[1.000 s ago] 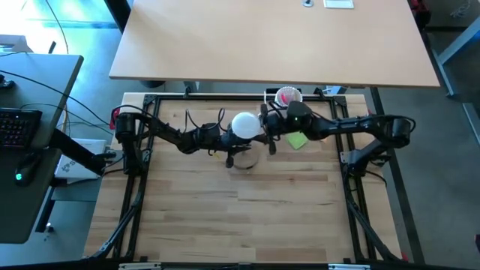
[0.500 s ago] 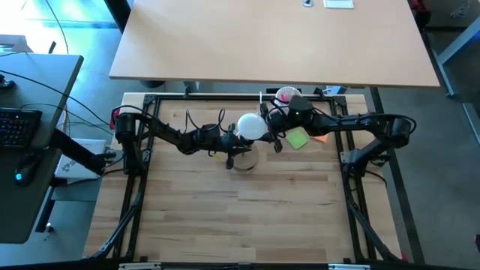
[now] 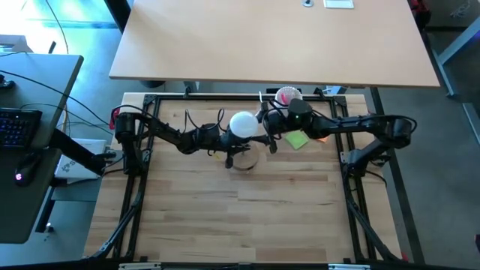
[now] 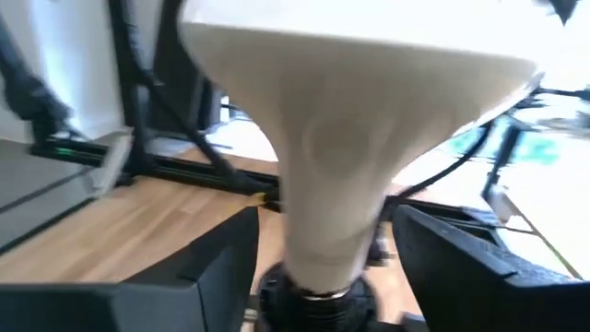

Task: Screw lightbulb
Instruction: Remove the lightbulb from the lamp socket

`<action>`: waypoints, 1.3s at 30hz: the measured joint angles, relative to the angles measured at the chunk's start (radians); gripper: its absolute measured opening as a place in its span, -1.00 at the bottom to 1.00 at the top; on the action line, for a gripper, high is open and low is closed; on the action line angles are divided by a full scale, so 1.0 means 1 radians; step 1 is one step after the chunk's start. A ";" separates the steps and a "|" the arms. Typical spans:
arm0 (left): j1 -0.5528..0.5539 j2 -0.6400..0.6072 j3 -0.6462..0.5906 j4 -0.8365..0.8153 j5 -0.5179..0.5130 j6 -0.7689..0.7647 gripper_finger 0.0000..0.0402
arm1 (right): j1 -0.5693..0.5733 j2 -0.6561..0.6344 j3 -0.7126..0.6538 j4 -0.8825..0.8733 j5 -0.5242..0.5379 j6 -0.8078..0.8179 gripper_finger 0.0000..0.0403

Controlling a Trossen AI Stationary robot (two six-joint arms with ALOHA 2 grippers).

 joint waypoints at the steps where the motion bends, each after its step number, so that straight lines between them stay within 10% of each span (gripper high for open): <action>1: 0.000 0.000 0.000 0.000 0.000 -0.001 -0.85 | 0.000 -0.004 0.000 -0.001 0.022 -0.005 0.23; 9: 0.000 0.000 0.000 -0.001 0.000 -0.006 -0.85 | 0.042 -0.124 0.000 -0.159 0.195 -0.054 0.25; 17: 0.000 0.000 0.000 -0.001 0.001 -0.006 -0.85 | 0.254 -0.169 0.000 -0.268 0.622 -0.092 0.25; 25: 0.000 0.001 0.001 0.003 0.000 -0.006 -0.85 | 0.434 -0.016 -0.001 -0.028 1.119 0.031 0.25; 39: 0.000 0.001 0.001 0.003 -0.001 -0.007 -0.85 | 0.498 0.193 0.005 0.377 1.394 -0.076 0.09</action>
